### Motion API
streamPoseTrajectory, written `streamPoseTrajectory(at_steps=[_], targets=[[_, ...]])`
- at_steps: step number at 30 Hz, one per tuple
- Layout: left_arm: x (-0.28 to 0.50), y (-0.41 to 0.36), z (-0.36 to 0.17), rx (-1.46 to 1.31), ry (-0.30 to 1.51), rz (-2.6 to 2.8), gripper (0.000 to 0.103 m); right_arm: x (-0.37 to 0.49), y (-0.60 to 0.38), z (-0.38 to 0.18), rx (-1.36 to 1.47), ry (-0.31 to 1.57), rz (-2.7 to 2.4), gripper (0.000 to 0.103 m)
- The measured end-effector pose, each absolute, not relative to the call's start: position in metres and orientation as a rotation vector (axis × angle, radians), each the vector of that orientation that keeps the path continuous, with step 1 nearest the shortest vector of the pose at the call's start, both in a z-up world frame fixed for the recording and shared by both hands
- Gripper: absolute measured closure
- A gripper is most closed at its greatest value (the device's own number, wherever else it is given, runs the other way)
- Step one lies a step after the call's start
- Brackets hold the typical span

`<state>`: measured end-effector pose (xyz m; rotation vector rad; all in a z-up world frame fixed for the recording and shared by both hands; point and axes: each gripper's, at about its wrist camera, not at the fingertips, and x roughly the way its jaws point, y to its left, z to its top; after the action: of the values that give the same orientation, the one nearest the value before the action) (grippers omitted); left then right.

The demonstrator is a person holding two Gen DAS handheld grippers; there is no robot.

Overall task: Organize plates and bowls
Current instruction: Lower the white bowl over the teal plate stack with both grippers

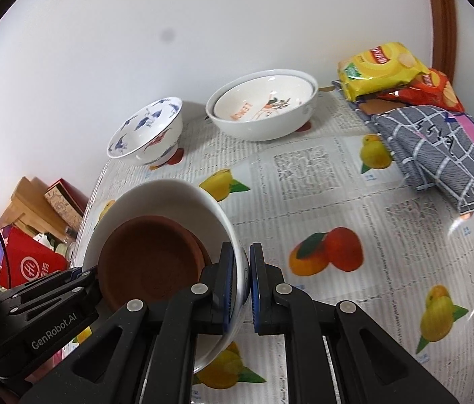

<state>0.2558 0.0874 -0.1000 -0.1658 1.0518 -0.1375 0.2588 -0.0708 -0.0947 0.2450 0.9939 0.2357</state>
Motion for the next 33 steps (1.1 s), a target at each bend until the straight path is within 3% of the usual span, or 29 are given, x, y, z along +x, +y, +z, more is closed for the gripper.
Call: streamPoseTrajectory(at_steps=[33], targets=[[0.266,0.147,-0.158,-0.216,1.117,-0.06,0.091,0.285,-0.003,-0.152,0.153,1.099,0.331,0.094]])
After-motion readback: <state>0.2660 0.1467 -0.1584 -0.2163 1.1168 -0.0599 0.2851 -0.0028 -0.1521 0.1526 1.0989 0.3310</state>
